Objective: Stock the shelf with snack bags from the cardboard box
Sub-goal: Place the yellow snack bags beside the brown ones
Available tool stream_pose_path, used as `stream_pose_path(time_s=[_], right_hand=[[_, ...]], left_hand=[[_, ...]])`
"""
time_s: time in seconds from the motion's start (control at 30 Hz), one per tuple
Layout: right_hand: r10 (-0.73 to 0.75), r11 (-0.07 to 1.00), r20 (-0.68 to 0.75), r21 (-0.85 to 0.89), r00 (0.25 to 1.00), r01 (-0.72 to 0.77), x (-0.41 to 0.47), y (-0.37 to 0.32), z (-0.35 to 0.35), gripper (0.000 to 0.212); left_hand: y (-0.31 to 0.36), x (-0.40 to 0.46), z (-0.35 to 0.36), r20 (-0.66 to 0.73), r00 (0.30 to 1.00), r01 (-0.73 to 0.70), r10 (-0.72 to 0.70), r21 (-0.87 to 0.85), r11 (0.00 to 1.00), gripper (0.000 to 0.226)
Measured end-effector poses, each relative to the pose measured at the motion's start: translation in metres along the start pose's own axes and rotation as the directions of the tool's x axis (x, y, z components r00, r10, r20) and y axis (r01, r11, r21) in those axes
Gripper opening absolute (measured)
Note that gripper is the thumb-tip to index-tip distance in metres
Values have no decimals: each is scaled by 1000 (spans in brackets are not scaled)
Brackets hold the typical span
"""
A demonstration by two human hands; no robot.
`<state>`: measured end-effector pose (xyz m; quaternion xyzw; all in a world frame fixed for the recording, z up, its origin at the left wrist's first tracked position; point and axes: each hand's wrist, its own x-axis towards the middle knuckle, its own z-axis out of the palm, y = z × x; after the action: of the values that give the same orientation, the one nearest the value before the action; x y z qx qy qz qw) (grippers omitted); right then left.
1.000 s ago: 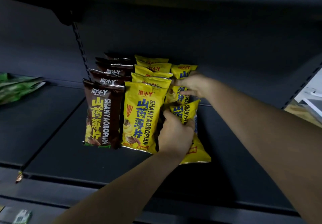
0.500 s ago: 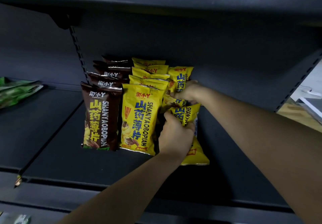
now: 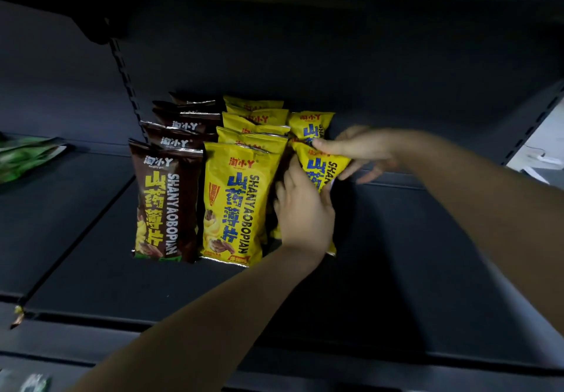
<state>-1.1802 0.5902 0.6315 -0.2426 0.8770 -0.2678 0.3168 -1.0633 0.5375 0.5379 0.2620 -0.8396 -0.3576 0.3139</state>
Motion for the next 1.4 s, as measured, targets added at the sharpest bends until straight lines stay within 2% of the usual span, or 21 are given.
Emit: stream_pose_path(time_s=[0.07, 0.1, 0.17, 0.2, 0.37, 0.43, 0.53, 0.6, 0.77, 0.8, 0.9, 0.93, 1.0, 1.1, 1.23, 1.33, 1.4], right_hand=[[-72, 991, 129, 118, 989, 56, -5, 5, -4, 56], [-111, 985, 129, 143, 985, 93, -5, 7, -4, 47], [-177, 973, 20, 155, 984, 172, -3, 7, -1, 23], [-202, 967, -54, 149, 978, 208, 1, 7, 0, 18], [-246, 934, -314, 176, 917, 311, 17, 6, 3, 10], [-257, 918, -394, 185, 883, 350, 22, 8, 5, 8], [-288, 885, -518, 177, 806, 430, 29, 12, 13, 24], [-287, 862, -620, 164, 730, 479, 37, 16, 22, 26], [-180, 792, -781, 245, 598, 559, 52, 17, 45, 12], [-149, 776, -787, 283, 598, 565, 56, 17, 49, 11], [-22, 755, -722, 442, 692, 485, 58, 16, 58, 59], [-16, 741, -677, 486, 735, 464, 60, 17, 62, 67], [-62, 715, -577, 544, 815, 439, 61, 21, 67, 70], [-157, 719, -484, 542, 861, 435, 64, 34, 73, 71], [-218, 801, -461, 419, 860, 428, 66, 45, 78, 62], [-203, 840, -533, 337, 822, 426, 67, 43, 80, 75], [-155, 840, -567, 355, 809, 410, 69, 42, 81, 80]], left_hand=[[-1, 9, 3, -45, 999, -30, 30, -18, 999, 67], [-2, 13, 6, -65, 997, -45, 43, -29, 999, 67], [-6, 20, 12, -84, 995, -65, 62, -35, 997, 68], [-7, 23, 15, -84, 994, -65, 63, -28, 997, 70], [-13, 26, 26, -36, 999, 0, 3, 93, 996, 108], [-17, 23, 30, -6, 999, 38, -37, 115, 993, 117], [-20, 24, 36, 3, 997, 80, -81, 117, 990, 117], [-20, 25, 39, 5, 993, 115, -116, 87, 990, 117], [-23, 28, 44, 46, 988, 144, -145, 21, 989, 119], [-25, 29, 44, 52, 989, 138, -138, 13, 990, 119], [-29, 32, 46, 35, 992, 120, -120, 0, 993, 115], [-31, 34, 47, 20, 993, 118, -118, -3, 993, 113], [-35, 36, 49, -4, 994, 113, -113, -15, 993, 108], [-38, 40, 50, -8, 994, 107, -107, -27, 994, 101], [-37, 43, 49, 9, 994, 105, -105, -15, 994, 100], [-37, 42, 46, 48, 994, 96, -98, 30, 995, 112], [-37, 39, 44, 95, 990, 95, -101, 65, 993, 120]])
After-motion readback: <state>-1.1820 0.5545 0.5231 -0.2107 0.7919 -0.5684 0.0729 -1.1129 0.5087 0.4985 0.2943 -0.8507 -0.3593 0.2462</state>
